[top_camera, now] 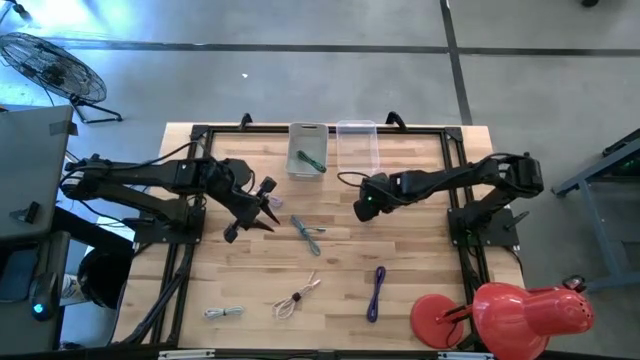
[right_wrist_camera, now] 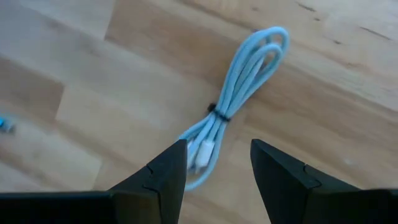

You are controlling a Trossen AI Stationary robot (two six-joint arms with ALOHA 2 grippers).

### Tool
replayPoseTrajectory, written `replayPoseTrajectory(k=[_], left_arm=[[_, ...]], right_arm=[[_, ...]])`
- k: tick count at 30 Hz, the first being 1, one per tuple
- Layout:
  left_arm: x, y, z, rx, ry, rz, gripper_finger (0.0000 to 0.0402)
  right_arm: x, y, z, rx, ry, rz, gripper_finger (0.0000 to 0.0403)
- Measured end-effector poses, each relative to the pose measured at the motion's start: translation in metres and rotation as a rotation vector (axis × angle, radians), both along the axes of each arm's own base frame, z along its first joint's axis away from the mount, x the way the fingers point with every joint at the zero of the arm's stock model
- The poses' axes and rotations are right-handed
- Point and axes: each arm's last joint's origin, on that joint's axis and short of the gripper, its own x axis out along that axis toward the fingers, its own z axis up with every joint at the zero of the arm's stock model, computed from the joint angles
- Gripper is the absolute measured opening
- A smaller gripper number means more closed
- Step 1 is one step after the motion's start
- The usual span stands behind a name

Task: Pick & Place USB Port
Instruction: Put the blue charger cable into the transparent bin

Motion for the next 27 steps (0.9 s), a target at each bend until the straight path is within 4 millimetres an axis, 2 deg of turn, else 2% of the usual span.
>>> replayPoseTrajectory(k=[4, 10, 27], left_arm=[[0.0, 0.001, -0.005, 0.024, 0.009, 0.022, 0.0103], [0.0, 0.002, -0.012, 0.063, 0.023, 0.042, 0.0103], [0.0, 0.003, -0.016, 0.078, 0.037, 0.057, 0.0103]], right_arm=[[0.0, -0.007, -0.006, 0.009, -0.052, -0.02, 0.0169], [0.006, -0.013, -0.003, 0.001, -0.134, -0.031, 0.0169], [0.003, -0.011, -0.005, 0.049, -0.108, -0.023, 0.0169]])
